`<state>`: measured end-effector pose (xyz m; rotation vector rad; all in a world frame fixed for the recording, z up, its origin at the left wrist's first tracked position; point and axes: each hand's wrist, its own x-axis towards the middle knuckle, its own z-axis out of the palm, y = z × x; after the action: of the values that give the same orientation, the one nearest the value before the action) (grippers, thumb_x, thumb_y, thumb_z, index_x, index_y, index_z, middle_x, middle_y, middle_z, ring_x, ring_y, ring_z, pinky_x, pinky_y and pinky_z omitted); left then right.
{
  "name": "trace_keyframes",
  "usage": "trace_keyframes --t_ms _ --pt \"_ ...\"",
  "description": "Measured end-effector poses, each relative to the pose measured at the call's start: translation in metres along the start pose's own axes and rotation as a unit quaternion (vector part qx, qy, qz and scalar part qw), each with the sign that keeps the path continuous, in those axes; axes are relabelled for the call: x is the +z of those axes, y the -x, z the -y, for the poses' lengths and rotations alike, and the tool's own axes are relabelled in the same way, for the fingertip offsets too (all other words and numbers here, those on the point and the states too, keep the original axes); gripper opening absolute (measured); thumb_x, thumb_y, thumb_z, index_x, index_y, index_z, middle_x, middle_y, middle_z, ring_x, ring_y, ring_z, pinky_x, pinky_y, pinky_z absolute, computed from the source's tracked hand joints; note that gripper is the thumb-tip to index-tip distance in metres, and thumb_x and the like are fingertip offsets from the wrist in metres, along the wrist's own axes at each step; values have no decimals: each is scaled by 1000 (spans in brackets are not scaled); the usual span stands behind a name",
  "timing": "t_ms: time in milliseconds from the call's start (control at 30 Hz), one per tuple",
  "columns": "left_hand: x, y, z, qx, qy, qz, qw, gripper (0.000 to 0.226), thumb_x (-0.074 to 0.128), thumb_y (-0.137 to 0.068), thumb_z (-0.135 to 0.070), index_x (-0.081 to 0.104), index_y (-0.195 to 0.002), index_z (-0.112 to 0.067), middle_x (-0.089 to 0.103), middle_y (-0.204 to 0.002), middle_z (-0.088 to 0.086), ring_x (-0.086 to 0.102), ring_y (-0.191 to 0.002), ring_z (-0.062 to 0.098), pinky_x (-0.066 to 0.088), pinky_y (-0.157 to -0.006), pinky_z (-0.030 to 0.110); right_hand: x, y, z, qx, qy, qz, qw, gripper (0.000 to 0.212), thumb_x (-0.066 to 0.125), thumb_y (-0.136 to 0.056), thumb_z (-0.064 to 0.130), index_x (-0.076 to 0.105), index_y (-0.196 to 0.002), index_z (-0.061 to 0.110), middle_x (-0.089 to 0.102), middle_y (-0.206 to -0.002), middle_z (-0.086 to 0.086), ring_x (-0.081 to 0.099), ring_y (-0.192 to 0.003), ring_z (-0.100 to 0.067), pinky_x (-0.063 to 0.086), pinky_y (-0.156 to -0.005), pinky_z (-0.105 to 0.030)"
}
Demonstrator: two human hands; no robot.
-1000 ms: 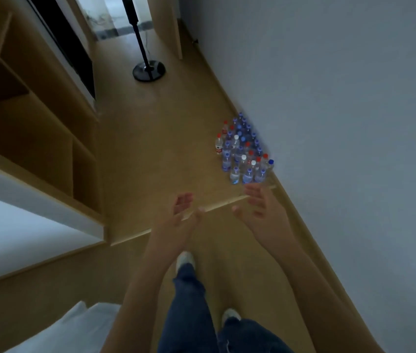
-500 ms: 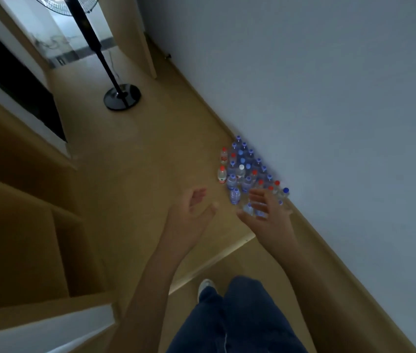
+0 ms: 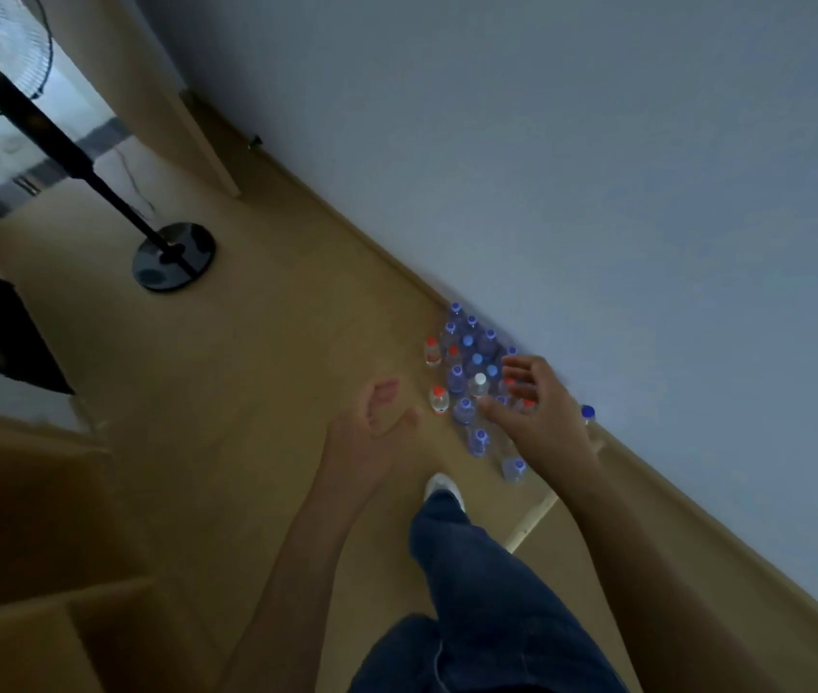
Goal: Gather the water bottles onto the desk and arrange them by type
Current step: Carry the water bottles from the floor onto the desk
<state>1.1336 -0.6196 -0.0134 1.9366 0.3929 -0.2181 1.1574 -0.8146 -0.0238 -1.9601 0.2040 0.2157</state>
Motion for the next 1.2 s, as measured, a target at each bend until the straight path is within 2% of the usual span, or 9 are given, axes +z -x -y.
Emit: trace_keyframes --t_ms 100,233,333,500,633,800,1000,1133,1200 --pt "-6 -61 -15 13 -28 46 998 35 73 -89 -26 57 -120 -30 60 -123 -12 58 -118 8 49 -104 37 9 -44 10 26 -2 -17 1000 50 77 -84 24 52 -128 18 57 -121 8 57 -111 -11 48 -93 -27" --pt "-1 -123 -31 39 -34 103 993 32 75 -86 -24 54 -102 -44 59 -113 -20 59 -117 8 49 -97 27 16 -79 13 72 -18 -49 996 57 79 -82 25 52 -131 14 59 -126 2 57 -113 -13 50 -98 -32" --pt "5 -156 -32 60 -48 160 984 31 72 -88 -26 56 -111 -39 60 -117 -17 58 -116 3 44 -93 14 23 -92 8 116 -40 -72 990 58 77 -81 30 52 -131 16 58 -126 4 56 -116 -13 50 -100 -39" --pt "6 -200 -18 77 -92 237 964 37 67 -93 -27 55 -128 -21 58 -127 -8 53 -115 -4 37 -87 -2 47 -101 -7 186 -58 -140 971 54 78 -82 25 53 -129 21 58 -123 7 57 -112 -10 49 -93 -27" --pt "-1 -230 0 100 -102 278 950 33 65 -94 -30 53 -125 -28 56 -125 -15 52 -118 -6 36 -97 7 79 -106 -19 232 -73 -201 949 51 78 -82 24 53 -127 24 57 -121 11 55 -109 -5 45 -87 -19" --pt "-5 -281 36 117 -148 350 918 33 64 -94 -34 50 -123 -37 51 -117 -33 45 -109 -23 31 -98 8 126 -112 -45 282 -112 -291 907 51 78 -82 25 52 -127 28 56 -121 17 55 -110 -4 40 -79 -11" --pt "15 -328 107 102 -180 356 911 35 63 -95 -34 50 -127 -36 47 -126 -29 42 -127 4 35 -104 28 172 -126 -110 343 -129 -338 867 55 78 -82 24 50 -129 24 54 -123 14 54 -116 -12 42 -88 -25" --pt "52 -352 173 91 -219 380 894 33 63 -94 -34 53 -125 -38 48 -128 -27 42 -123 3 35 -98 25 194 -141 -178 366 -123 -344 856 64 79 -82 23 46 -137 21 53 -131 7 53 -116 -13 43 -91 -27" --pt "73 -365 209 96 -220 381 893 31 64 -93 -33 54 -121 -41 51 -121 -31 46 -115 -7 33 -95 16 206 -149 -219 375 -122 -341 853 65 78 -82 22 45 -138 21 52 -135 4 53 -118 -14 43 -93 -27"
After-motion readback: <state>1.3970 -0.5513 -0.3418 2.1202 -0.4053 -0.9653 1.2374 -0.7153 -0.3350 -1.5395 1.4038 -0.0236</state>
